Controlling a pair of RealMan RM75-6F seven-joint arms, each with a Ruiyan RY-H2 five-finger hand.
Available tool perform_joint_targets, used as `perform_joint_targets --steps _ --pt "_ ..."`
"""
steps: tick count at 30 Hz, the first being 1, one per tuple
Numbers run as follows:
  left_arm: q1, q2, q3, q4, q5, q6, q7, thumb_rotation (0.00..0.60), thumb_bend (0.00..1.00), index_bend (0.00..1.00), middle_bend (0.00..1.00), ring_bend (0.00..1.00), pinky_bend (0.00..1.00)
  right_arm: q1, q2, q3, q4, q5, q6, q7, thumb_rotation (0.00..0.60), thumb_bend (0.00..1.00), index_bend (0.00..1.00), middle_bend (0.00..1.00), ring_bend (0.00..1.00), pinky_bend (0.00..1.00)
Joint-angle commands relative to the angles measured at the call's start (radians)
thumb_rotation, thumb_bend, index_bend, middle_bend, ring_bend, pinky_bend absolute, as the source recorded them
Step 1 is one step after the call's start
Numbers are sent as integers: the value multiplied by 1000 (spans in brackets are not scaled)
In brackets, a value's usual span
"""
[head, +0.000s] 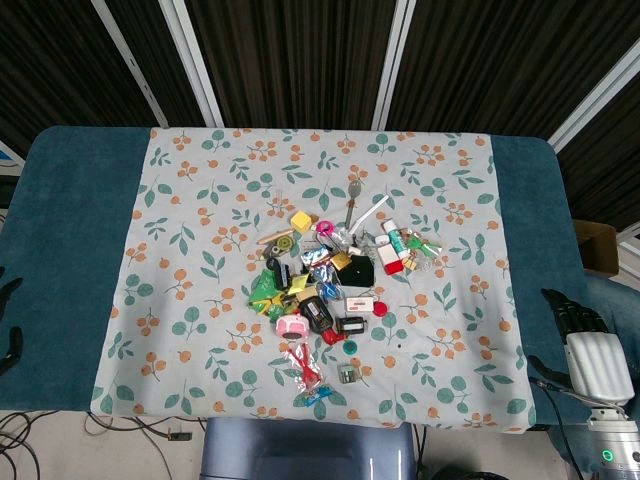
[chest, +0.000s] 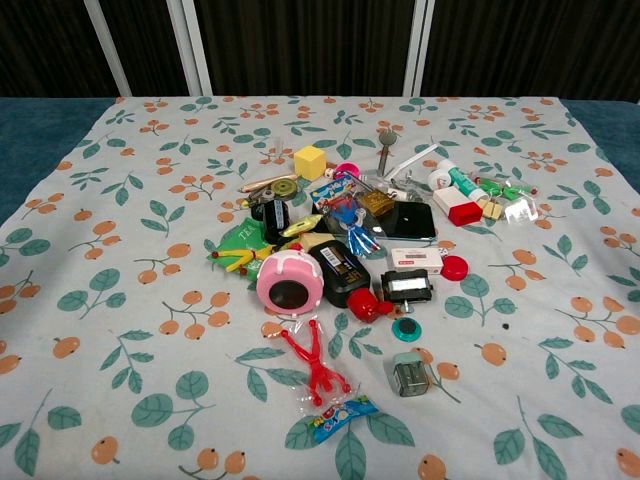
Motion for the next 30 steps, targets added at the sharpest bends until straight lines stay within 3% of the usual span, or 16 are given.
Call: perform_joint_targets --steps 1,23,30 --pt "-1 -2 -1 3 -1 0 4 600 586 98 0 115 131 5 -8 -1 8 0 -11 -13 600 211 94 150 202 234" --pt "3 3 -3 -8 -14 -1 -8 600 586 98 0 115 131 7 -12 3 8 7 -37 4 600 209 98 150 202 234" --pt "5 8 -1 -20 -15 0 -25 600 586 98 0 115 131 65 -18 0 5 -4 -139 102 600 205 98 158 177 235"
